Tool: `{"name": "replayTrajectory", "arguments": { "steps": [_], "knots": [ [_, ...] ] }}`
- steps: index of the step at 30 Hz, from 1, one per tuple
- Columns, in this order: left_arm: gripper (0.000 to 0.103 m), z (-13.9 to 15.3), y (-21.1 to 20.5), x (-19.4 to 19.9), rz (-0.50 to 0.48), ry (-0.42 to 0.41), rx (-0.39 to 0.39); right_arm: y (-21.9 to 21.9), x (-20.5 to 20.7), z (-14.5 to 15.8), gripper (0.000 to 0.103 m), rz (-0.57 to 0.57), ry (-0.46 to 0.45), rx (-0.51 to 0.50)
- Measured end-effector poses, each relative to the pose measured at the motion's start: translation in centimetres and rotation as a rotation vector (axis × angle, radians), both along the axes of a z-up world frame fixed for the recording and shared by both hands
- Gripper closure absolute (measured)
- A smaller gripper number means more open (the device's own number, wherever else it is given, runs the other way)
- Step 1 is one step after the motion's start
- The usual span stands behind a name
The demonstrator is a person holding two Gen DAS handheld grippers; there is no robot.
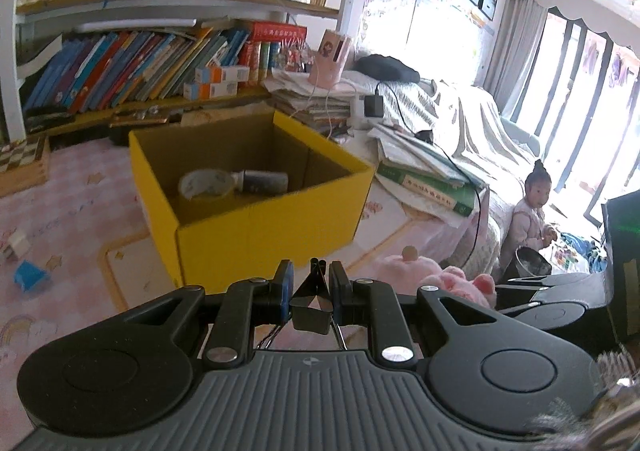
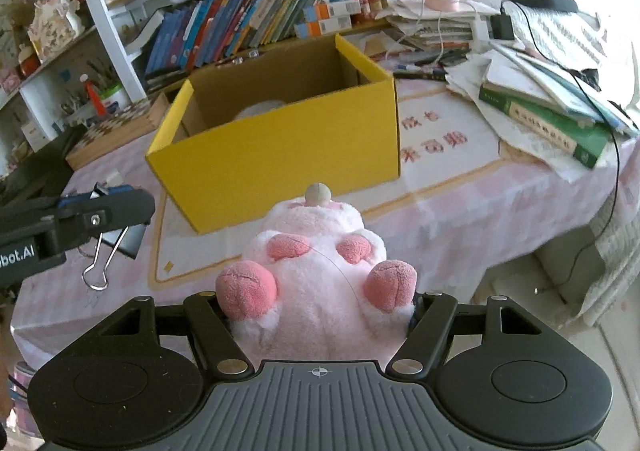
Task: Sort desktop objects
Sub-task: 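Move both tools over the open yellow box, then lower both into the yellow box and open both tools to release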
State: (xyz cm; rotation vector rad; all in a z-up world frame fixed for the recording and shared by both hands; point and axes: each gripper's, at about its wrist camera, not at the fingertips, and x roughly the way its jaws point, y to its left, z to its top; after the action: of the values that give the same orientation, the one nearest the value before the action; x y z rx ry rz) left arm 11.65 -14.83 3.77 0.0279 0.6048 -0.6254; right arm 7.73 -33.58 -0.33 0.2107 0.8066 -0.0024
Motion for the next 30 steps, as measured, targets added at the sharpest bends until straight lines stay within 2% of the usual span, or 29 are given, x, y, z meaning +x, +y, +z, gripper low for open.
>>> {"name": "replayTrajectory", "arguments": {
  "steps": [12, 17, 20, 26, 30],
  "knots": [
    [0.086, 4.0, -3.7, 5.3, 0.047, -0.154, 0.018, -3.1, 6.3, 4.3, 0.033, 0.116, -0.148, -0.024],
    [0.086, 4.1, -4.5, 8.5, 0.091, -0.164, 0.041, -3.7, 9.8, 6.0, 0.033, 0.183, -0.21, -0.057],
    [0.086, 3.4, -5.4, 10.7, 0.103, -0.165, 0.09, -3.4, 12.2, 6.4, 0.033, 0.236, -0.231, -0.097],
    [0.086, 0.2, -7.1, 15.0, 0.1, -0.114, 0.228, -2.1, 17.2, 4.5, 0.033, 0.379, -0.164, -0.199],
    [0.086, -1.7, -6.7, 16.6, 0.128, -0.045, 0.25, -0.9, 19.8, 3.0, 0.033, 0.489, -0.099, -0.266]
  ]
}}
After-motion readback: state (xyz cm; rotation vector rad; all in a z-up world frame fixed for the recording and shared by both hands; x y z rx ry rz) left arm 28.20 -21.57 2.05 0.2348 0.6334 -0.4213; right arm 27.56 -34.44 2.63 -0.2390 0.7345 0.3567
